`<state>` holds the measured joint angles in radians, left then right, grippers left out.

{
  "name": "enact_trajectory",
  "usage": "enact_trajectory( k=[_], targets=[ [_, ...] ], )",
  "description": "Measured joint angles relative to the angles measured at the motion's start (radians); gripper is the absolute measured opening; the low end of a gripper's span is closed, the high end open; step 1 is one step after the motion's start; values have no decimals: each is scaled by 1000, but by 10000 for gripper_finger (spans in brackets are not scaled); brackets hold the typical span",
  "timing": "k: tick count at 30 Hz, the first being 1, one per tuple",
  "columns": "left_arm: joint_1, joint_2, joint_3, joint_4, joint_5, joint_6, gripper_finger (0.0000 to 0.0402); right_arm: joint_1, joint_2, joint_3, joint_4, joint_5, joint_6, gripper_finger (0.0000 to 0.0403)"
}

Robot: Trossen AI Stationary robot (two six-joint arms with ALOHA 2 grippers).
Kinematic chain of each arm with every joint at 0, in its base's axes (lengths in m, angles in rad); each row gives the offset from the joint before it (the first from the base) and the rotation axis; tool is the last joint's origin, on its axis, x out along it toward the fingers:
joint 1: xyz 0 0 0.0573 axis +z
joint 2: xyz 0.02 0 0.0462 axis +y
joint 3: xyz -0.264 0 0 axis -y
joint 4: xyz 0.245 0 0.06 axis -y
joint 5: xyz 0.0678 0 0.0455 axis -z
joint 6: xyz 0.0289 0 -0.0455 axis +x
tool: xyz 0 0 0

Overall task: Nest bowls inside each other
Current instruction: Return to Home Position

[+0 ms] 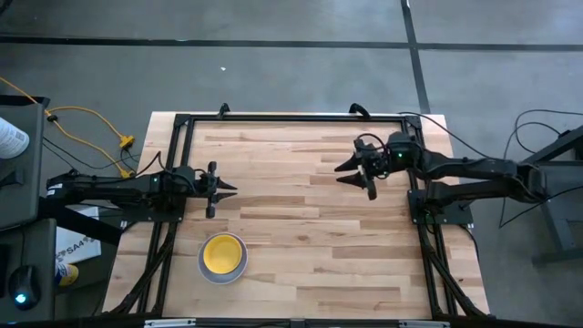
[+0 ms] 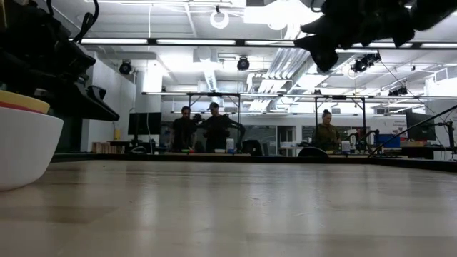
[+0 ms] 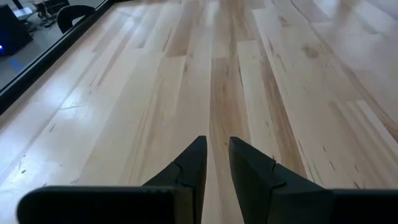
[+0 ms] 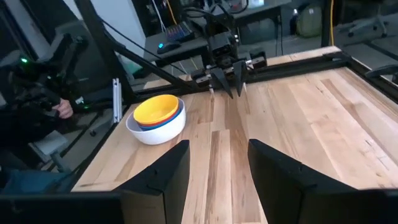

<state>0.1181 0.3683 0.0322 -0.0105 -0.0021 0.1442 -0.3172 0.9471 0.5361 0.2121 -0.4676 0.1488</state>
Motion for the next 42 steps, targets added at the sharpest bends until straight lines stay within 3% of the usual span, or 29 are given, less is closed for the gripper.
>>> enact_trajectory(
  k=[10,19,32,42],
  targets=[
    [0,0,0,5,-1,0,69,-18,-120,-268,248,-40,94,156],
    [0,0,0,6,-2,-1,69,-17,-223,-407,275,-21,117,156],
    [0,0,1,7,-2,-1,69,-17,-365,-527,264,118,134,156],
    [0,0,2,7,-2,-1,69,-16,-374,-527,108,332,91,156]
  ],
)
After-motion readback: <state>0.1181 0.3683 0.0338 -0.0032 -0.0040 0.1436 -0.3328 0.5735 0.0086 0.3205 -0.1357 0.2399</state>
